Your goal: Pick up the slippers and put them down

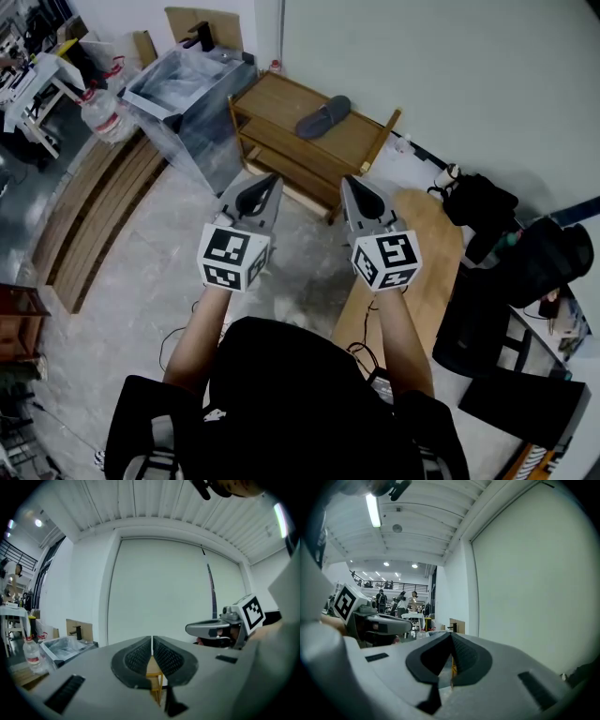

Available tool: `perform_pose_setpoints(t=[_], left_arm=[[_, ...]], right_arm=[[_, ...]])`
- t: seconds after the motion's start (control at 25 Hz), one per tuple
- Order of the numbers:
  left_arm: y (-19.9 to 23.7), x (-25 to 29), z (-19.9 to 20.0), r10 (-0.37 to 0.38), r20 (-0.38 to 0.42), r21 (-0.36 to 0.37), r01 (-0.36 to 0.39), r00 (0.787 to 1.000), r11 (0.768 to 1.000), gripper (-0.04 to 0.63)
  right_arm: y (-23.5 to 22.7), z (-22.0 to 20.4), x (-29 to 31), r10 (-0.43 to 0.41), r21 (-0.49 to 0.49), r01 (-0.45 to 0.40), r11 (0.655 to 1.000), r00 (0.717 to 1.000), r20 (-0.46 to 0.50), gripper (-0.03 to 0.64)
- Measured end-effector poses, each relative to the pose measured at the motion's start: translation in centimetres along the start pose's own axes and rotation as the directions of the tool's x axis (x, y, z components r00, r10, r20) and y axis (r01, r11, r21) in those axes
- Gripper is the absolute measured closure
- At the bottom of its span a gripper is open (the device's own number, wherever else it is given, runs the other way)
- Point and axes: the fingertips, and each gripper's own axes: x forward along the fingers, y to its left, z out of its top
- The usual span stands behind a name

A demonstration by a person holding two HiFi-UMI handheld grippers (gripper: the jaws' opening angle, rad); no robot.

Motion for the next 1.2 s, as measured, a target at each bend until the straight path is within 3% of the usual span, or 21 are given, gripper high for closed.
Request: perform_pose_setpoints(t=[0.32,1.0,1.2], left_arm=[[3.6,3.4,-0.6,0.029,-0.01,0.066,-0.028,1.0,0.997,0.583],[15.9,15.8,-0.5,-0.06,-0.068,-0.065,0.055,0.996,0.996,0.583],[19.7,19.4,-1.2,-0.098,-0.102,-0.06,0.092,0.99,0.994,0.583]], right_arm=[[-1.5,-0.4,4.3,-0.005,-0.001,0.005,1.0,1.0,-0.028,0.627],[-6.4,-0.9,20.7,-0.037,0.016,0.038,0.999,0.994,-0.106,0.627],[-7.4,-1.5,25.6,-0.064,0.021,0.067,0.998,0.988,-0.139,0.627]])
